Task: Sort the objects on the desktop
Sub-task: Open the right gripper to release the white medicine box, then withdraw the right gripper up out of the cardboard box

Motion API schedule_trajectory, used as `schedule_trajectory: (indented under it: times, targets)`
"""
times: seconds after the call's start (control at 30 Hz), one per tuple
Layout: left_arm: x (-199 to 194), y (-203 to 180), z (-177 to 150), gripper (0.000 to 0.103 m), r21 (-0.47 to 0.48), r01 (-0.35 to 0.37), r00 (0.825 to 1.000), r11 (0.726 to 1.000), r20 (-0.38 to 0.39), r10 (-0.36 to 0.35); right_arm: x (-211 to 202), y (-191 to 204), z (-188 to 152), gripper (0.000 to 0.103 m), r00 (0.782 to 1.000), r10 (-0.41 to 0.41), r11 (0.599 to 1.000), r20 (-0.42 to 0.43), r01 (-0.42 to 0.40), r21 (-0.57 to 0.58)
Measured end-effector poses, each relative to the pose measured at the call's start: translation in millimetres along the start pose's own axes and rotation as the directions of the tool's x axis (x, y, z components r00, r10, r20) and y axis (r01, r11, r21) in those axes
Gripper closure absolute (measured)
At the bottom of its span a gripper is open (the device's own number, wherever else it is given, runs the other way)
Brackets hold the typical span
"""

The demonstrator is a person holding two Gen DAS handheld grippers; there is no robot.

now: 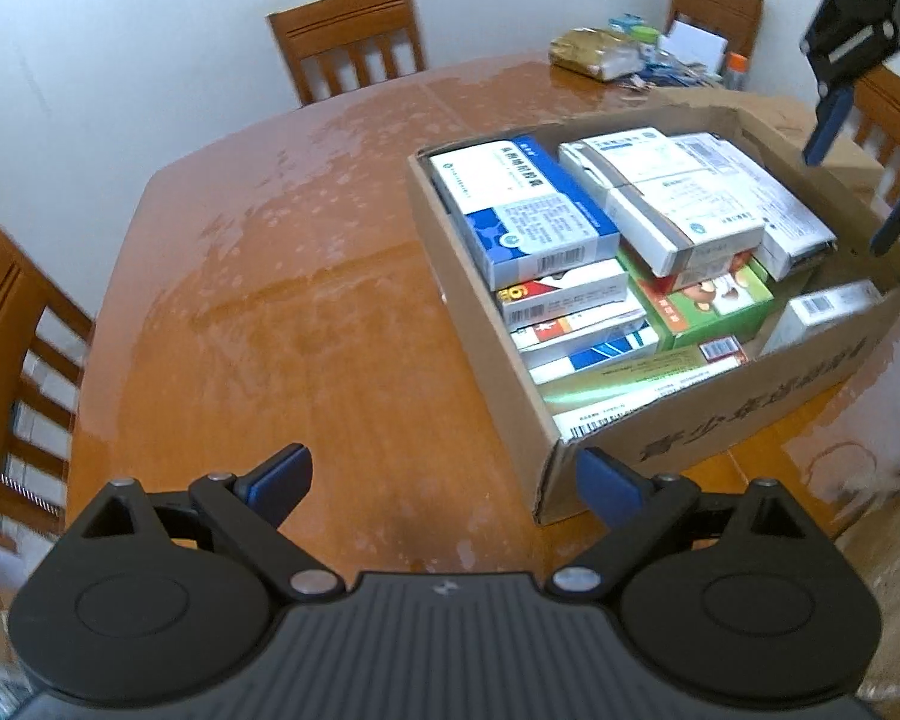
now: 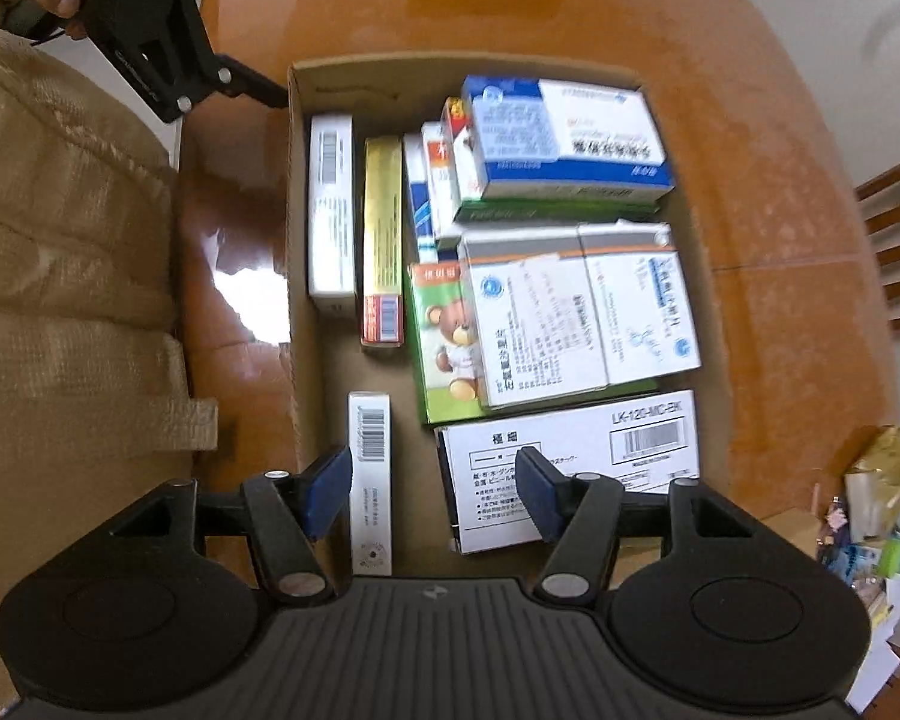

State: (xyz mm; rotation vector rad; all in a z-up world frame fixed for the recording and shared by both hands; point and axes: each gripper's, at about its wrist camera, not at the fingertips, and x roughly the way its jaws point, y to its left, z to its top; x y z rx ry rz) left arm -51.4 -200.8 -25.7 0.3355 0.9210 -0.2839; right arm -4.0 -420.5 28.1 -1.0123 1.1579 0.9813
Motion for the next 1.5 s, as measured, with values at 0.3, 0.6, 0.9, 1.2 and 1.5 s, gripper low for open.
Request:
schedule_trajectory:
  times: [0.3,0.6,0.9,1.2,1.5]
  targets:
    - [-21,20,-17,0.007,0.067,0.027,1.0,0.997,0.013,-0.028,-2,23,14,0.029,0.999,-0.041,0.997,0.013,0.041,0.059]
    - [-33,43,-8,0.007,0.08,0.121,0.983,0.989,0.126,-0.131,-15,17,57,0.029,0.995,-0.097,0.982,-0.001,0.096,0.162]
    - [-32,60,-1,0.007,0.085,0.217,0.95,0.973,0.213,-0.23,-49,28,45,0.014,0.969,-0.241,0.873,0.044,0.197,0.447]
    - [-26,66,9,0.007,0.073,0.255,0.938,0.964,0.222,-0.265,-39,28,22,0.014,0.945,-0.302,0.701,0.128,0.129,0.701]
    - [-30,50,26,0.007,0.019,0.237,0.938,0.971,0.257,-0.234,-32,8,7,0.014,0.923,-0.337,0.555,0.183,0.038,0.831]
